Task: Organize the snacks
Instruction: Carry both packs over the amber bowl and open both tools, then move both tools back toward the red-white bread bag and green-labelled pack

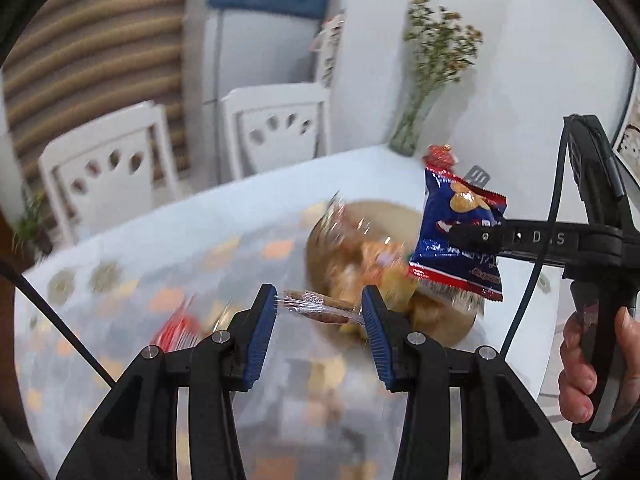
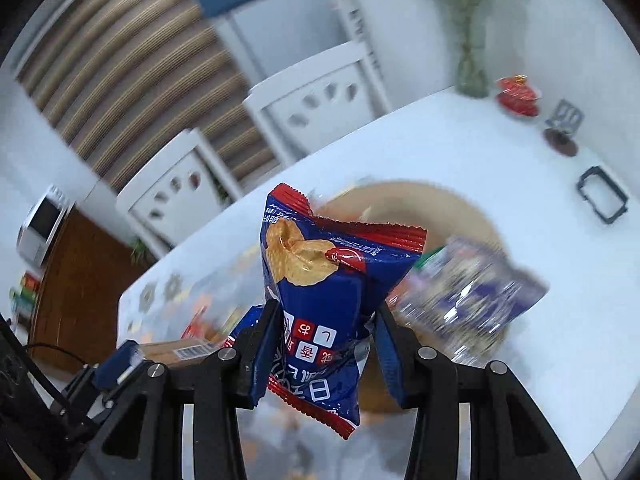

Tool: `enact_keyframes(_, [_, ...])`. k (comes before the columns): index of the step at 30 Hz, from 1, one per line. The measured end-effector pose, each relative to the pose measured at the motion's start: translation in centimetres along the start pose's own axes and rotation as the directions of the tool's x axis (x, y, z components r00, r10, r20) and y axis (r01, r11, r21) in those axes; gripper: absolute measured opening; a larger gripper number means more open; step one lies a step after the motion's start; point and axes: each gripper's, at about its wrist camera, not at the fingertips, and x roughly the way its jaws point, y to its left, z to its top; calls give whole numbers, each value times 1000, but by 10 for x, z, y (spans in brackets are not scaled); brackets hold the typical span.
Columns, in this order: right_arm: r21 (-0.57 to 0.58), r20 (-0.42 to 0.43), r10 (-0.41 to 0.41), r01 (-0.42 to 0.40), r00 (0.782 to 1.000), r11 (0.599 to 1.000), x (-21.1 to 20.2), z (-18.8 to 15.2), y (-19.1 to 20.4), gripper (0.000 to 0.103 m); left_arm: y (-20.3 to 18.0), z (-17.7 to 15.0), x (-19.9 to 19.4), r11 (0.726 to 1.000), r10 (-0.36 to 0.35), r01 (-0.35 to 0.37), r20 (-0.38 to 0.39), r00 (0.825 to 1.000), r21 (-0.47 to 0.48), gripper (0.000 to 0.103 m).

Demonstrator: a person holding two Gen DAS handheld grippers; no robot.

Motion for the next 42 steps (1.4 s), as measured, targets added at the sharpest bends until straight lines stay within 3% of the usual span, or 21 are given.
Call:
enact_keyframes(5, [33, 15, -47, 47, 999, 998, 8, 33, -30, 44, -26, 37, 38, 997, -41, 39, 24, 999, 67, 41])
enact_keyframes(13, [49, 3, -63, 63, 998, 997, 28, 59, -53, 45, -56, 59, 77, 990, -95, 91, 26, 995, 112, 43])
enact_keyframes(14, [34, -7, -63, 63, 998, 997, 33, 62, -53, 56, -58, 60, 78, 988, -105, 101, 26, 994, 118, 58])
enact_keyframes(16, [20, -33, -76, 77, 997, 997, 39, 62, -54, 59, -60, 61, 85, 987, -107, 106, -4, 994, 123, 89])
enact_keyframes(20, [58, -46, -87, 90, 995, 994, 38, 53, -68, 59, -50, 51, 84, 990, -99, 100, -17, 995, 100, 89])
enact_keyframes(26, [102, -66, -85, 91, 994, 991, 28, 33, -80, 59, -16, 28, 70, 997, -83, 83, -68, 994, -2, 89])
enact_keyframes(32, [72, -92, -59, 66, 994, 995, 23, 16, -60, 59, 36, -8, 38, 994, 8, -18, -97, 995, -106, 89])
enact_keyframes(38, [11, -125, -11, 12, 992, 1000, 31, -1, -21, 59, 117, -39, -3, 948, 111, -142, -121, 986, -285, 89])
enact_keyframes(42, [-29, -167, 28, -33, 986, 999, 42, -13, 8, 59, 148, -49, -18, 916, 169, -202, -123, 978, -348, 89])
